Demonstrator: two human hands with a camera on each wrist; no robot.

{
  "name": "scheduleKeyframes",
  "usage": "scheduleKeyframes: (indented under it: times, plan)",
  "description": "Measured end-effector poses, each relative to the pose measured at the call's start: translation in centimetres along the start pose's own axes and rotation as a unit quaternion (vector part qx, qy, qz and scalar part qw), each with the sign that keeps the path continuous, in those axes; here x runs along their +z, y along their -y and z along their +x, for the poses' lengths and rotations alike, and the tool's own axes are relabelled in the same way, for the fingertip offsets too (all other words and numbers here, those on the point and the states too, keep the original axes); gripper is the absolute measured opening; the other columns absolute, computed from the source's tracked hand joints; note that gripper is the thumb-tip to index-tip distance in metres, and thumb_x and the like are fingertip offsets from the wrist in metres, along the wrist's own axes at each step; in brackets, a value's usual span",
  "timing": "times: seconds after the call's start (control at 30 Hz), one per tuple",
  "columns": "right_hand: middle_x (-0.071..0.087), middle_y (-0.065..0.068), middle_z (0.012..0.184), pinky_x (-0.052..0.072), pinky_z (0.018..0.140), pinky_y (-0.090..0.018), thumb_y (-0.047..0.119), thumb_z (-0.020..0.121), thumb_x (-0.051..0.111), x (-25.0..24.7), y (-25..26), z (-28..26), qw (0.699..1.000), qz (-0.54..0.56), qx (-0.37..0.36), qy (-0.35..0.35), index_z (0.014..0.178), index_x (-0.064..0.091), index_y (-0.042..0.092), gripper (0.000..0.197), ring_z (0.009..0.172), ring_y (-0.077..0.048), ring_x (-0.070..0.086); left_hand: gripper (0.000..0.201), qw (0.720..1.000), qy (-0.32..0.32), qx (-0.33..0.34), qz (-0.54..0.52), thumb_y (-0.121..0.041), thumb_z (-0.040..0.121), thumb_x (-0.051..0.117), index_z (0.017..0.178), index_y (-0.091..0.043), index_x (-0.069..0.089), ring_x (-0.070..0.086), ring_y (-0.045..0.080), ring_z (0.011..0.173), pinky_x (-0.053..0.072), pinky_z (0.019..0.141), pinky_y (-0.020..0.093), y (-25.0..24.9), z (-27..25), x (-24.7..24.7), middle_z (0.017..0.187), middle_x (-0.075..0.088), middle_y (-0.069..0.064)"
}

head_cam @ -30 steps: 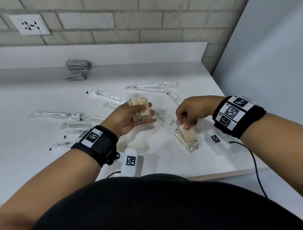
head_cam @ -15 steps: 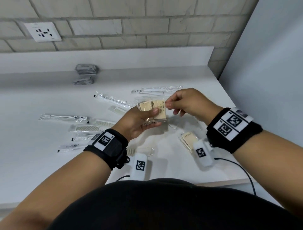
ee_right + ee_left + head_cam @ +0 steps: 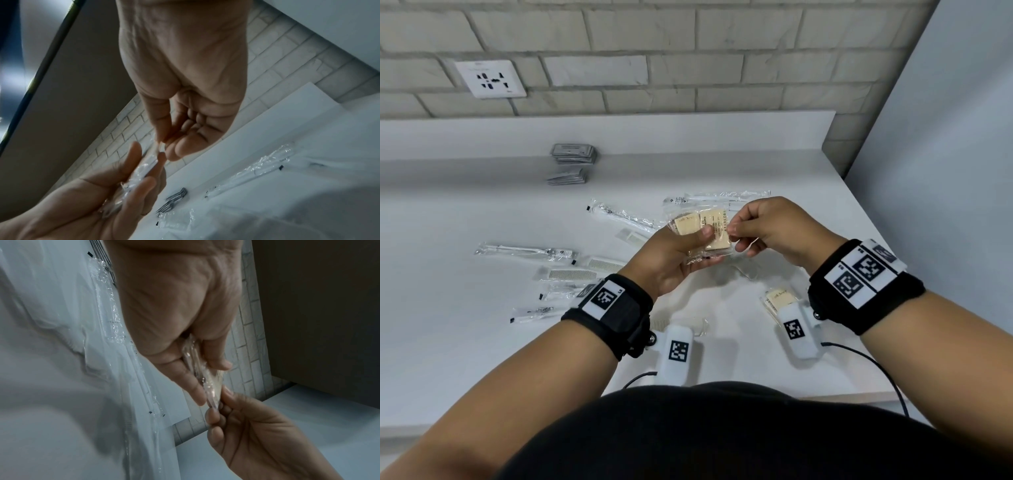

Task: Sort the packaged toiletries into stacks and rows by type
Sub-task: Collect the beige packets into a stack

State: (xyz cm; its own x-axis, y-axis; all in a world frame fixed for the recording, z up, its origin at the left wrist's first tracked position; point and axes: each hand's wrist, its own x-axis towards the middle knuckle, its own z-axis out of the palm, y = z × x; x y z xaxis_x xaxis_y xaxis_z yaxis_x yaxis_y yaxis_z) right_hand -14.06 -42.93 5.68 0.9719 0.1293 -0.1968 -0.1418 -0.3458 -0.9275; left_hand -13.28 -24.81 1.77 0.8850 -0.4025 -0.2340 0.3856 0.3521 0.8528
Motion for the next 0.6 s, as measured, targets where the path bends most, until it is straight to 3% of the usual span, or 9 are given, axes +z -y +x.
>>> scheduleKeyframes:
  times: [0.07,0.17,0.23,0.33,0.43,0.5,0.6]
  plan:
    - [0.066,-0.008,0.071,0.051,0.052,-0.026,0.004,0.087,0.065,0.1,0.1,-0.1,1.0,0.011,-0.004,0.004,0.079,0.064,0.005,0.008,0.062,-0.02,0.063,0.013,1.0,-0.001,0.001,-0.003,-0.009,0.092,0.056,0.104,-0.006,0.061,0.072,0.022,0.077,0.059,0.074,0.036,-0.1,-0.1,-0.1,0.086,0.071,0.006]
    - [0.066,-0.006,0.065,0.049,0.053,-0.027,-0.001,0.087,0.061,-0.6,1.2,-0.5,0.996,0.076,-0.044,0.014,0.077,0.062,0.005,0.012,0.058,-0.018,0.063,0.032,1.0,-0.015,-0.004,-0.007,-0.032,0.095,0.051,0.112,-0.007,0.061,0.07,0.023,0.086,0.06,0.074,0.035,-0.4,0.1,-0.4,0.1,0.069,0.009]
    - [0.065,-0.007,0.063,0.05,0.054,-0.026,-0.004,0.089,0.056,-1.3,1.8,-0.8,0.988,0.132,-0.059,0.047,0.076,0.06,0.004,0.016,0.057,-0.018,0.061,0.04,0.999,-0.046,-0.018,-0.015,-0.044,0.094,0.05,0.111,-0.009,0.06,0.072,0.022,0.083,0.061,0.069,0.034,-0.7,0.4,-0.8,0.094,0.07,0.006]
    - [0.066,-0.009,0.069,0.051,0.059,-0.028,-0.002,0.085,0.062,-1.9,1.9,-1.0,0.997,-0.026,-0.052,0.04,0.074,0.064,0.006,0.013,0.062,-0.019,0.062,0.033,0.995,-0.09,-0.051,0.002,-0.044,0.094,0.051,0.093,-0.013,0.059,0.072,0.018,0.07,0.06,0.061,0.03,-0.7,0.5,-1.3,0.081,0.067,0.004]
    - [0.065,-0.001,0.067,0.048,0.056,-0.023,0.002,0.082,0.064,-2.1,1.7,-0.9,0.991,-0.124,-0.048,0.009,0.076,0.065,0.008,0.009,0.06,-0.014,0.061,0.035,0.989,-0.09,-0.116,0.029,-0.046,0.094,0.051,0.09,-0.012,0.06,0.071,0.016,0.063,0.058,0.054,0.026,-0.7,0.3,-1.4,0.075,0.069,0.004]
    - [0.06,0.007,0.067,0.043,0.055,-0.021,0.008,0.081,0.064,-1.7,1.9,-1.1,0.96,-0.256,-0.106,-0.038,0.076,0.064,0.012,0.007,0.059,-0.01,0.057,0.043,0.983,-0.068,-0.164,0.049,-0.052,0.092,0.05,0.091,-0.011,0.063,0.071,0.016,0.063,0.057,0.051,0.023,-0.7,0.1,-1.3,0.075,0.071,0.004]
    - [0.058,0.006,0.081,0.043,0.058,-0.028,0.017,0.082,0.056,-0.9,1.2,-1.2,0.844,-0.459,-0.276,-0.04,0.079,0.061,0.017,0.006,0.065,-0.015,0.055,0.036,0.982,-0.039,-0.18,0.047,-0.044,0.09,0.056,0.096,-0.01,0.066,0.07,0.014,0.065,0.056,0.052,0.021,-0.8,-0.1,-0.8,0.081,0.072,0.005]
